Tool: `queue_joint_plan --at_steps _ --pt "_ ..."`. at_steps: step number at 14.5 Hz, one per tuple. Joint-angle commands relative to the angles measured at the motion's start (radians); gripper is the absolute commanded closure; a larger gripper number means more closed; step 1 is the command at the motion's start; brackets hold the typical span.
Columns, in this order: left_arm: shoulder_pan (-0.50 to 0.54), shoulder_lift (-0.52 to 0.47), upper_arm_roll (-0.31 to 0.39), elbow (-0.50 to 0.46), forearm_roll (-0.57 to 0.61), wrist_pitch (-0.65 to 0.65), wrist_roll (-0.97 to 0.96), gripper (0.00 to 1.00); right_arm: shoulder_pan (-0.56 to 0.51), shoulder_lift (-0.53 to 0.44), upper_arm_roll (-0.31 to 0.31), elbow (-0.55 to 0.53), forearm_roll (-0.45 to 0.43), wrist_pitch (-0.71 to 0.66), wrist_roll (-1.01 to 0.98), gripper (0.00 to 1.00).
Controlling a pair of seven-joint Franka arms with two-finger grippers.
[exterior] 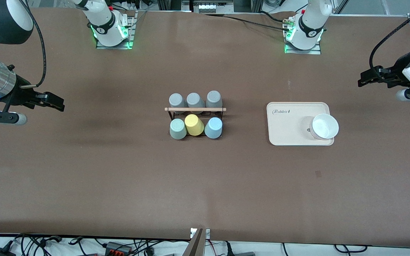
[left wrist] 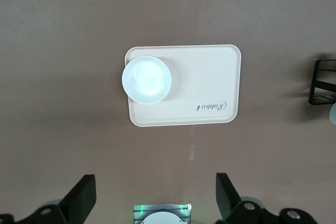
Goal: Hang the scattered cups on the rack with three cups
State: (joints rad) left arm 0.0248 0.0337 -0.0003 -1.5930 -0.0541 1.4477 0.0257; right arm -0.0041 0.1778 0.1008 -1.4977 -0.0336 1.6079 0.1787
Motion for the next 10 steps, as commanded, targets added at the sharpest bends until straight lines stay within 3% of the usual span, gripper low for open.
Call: queue_joint_plan --at_steps 1,10 --pt "0.007 0.008 -0.004 0.027 -0.01 -0.02 -0.006 0.0 -0.036 -0.023 0.013 -0.029 -0.008 -0.003 -0.021 0.0" --pt "0.007 0.008 -0.004 0.027 -0.009 -0.021 -0.006 0.0 -0.045 -0.029 0.013 -0.047 -0.009 0.009 -0.027 0.0"
